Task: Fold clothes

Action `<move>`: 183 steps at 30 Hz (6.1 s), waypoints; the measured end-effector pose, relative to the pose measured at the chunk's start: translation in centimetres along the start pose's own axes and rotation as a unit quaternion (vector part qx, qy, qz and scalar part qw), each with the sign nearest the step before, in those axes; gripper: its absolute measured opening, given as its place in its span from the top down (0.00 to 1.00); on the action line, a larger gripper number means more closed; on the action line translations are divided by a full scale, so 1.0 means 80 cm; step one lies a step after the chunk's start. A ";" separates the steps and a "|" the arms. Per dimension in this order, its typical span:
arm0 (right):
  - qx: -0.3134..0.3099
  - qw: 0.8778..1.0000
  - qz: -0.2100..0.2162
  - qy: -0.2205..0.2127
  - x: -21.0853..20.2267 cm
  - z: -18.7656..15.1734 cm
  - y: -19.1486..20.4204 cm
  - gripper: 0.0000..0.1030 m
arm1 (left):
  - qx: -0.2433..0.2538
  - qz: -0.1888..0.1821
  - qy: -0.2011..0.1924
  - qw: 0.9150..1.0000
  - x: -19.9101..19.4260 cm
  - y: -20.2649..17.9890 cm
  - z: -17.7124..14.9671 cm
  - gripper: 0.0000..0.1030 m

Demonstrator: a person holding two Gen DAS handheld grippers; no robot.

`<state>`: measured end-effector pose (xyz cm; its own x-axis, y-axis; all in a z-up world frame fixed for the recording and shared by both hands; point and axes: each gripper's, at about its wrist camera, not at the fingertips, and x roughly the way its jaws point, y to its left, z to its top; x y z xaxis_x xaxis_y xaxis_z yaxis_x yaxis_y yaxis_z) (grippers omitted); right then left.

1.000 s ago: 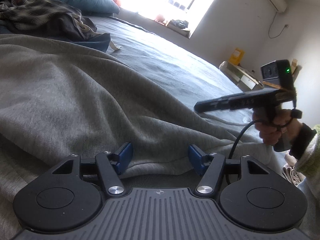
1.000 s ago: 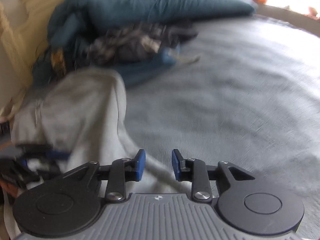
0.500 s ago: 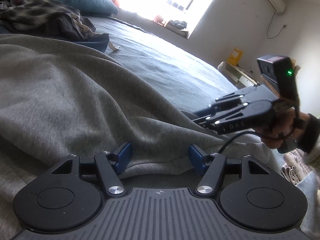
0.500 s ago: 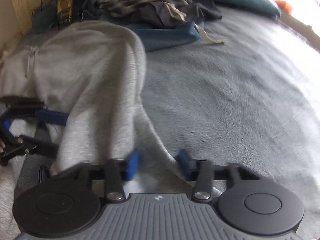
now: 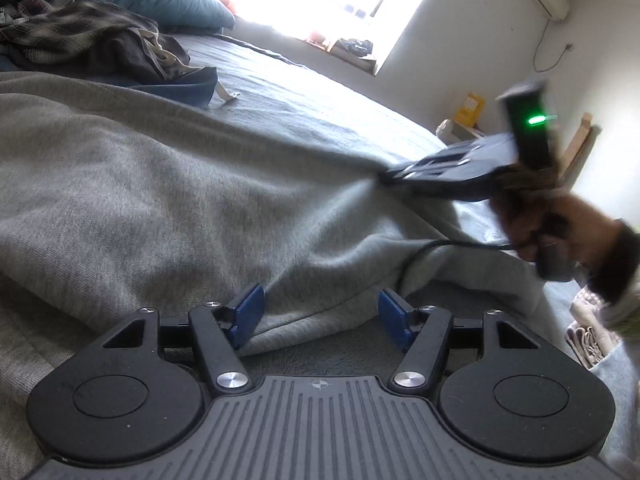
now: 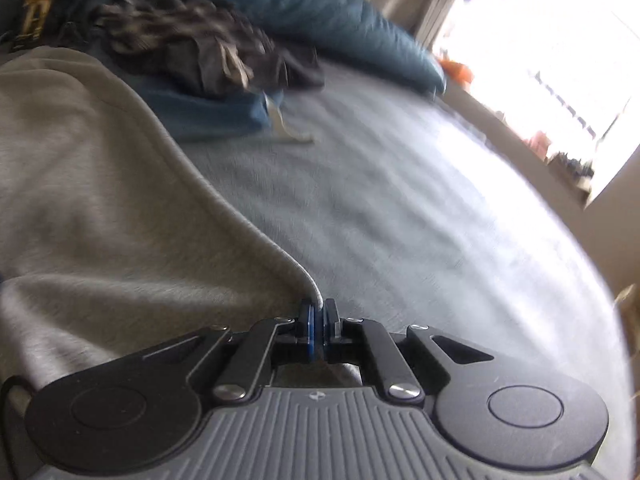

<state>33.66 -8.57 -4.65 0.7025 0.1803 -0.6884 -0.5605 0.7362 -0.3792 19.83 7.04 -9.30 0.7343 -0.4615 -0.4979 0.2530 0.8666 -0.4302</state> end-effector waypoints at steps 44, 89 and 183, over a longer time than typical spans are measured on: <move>0.550 0.831 -0.065 0.053 -0.114 -0.286 -0.333 0.92 | -0.004 -0.007 -0.011 1.000 -0.002 0.002 0.002 0.38; 0.803 0.594 0.038 0.043 -0.090 -0.389 -0.341 0.59 | -0.006 -0.011 -0.011 1.000 0.000 0.005 0.002 0.37; 0.305 0.949 0.078 0.000 -0.255 -0.125 -0.176 0.80 | -0.075 -0.046 -0.092 0.992 -0.084 0.054 0.032 0.35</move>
<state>22.81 -29.14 8.52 0.6311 0.3185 -0.7073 -0.3000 0.9411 0.1561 17.57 14.34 -5.89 0.8190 -0.4822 -0.3111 0.2373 0.7781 -0.5815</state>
